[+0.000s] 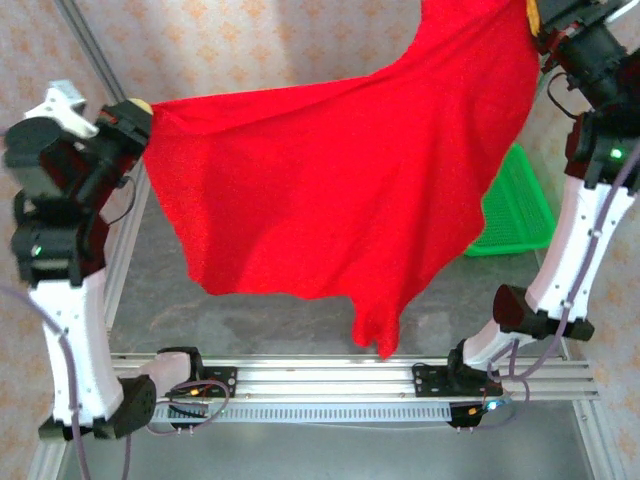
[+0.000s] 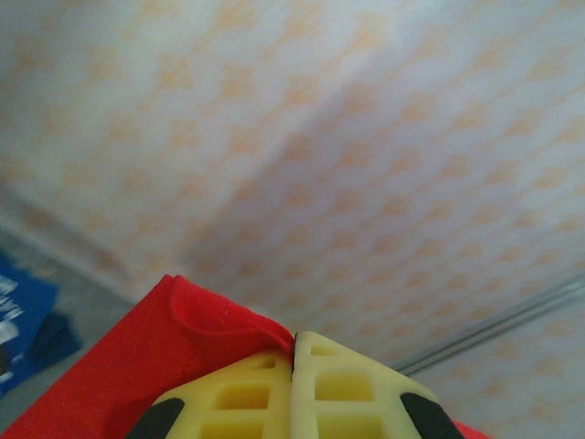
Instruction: Fold and stack the t-shirts
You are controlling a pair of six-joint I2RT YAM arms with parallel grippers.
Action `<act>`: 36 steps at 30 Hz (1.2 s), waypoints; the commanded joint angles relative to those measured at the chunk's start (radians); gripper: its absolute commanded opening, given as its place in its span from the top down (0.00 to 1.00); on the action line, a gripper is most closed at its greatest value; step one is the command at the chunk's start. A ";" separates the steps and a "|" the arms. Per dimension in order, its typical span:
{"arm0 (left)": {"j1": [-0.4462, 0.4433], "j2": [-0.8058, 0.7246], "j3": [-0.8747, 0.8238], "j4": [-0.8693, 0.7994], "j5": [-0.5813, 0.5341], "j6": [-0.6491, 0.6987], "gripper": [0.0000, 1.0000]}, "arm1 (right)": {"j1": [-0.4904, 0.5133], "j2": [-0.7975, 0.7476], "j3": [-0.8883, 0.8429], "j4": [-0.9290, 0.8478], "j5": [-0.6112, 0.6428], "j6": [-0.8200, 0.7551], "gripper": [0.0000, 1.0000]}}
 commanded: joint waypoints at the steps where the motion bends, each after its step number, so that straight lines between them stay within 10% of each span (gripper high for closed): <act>1: -0.002 0.082 -0.117 0.094 -0.081 0.078 1.00 | 0.022 0.108 -0.024 -0.068 -0.007 -0.108 1.00; 9: -0.018 0.484 -0.245 0.215 -0.263 0.183 1.00 | 0.113 0.631 0.164 -0.317 0.147 -0.353 1.00; 13: -0.014 0.729 -0.100 0.246 -0.280 0.200 1.00 | 0.147 0.886 0.264 -0.150 0.219 -0.276 1.00; 15: -0.013 0.866 0.019 0.248 -0.270 0.188 1.00 | 0.153 0.968 0.276 -0.045 0.258 -0.200 0.81; 18: -0.010 0.980 0.194 0.206 -0.250 0.158 0.42 | 0.154 0.985 0.275 0.016 0.278 -0.193 0.37; 21: -0.004 1.011 0.345 0.147 -0.215 0.125 0.02 | 0.146 0.905 0.263 -0.051 0.289 -0.280 0.21; 28: -0.006 0.780 0.390 -0.023 -0.106 0.048 0.00 | 0.163 0.528 0.093 -0.572 0.198 -0.595 0.18; 36: -0.044 0.272 -0.245 -0.161 -0.078 -0.019 0.01 | 0.180 -0.150 -0.710 -0.552 0.115 -0.592 0.17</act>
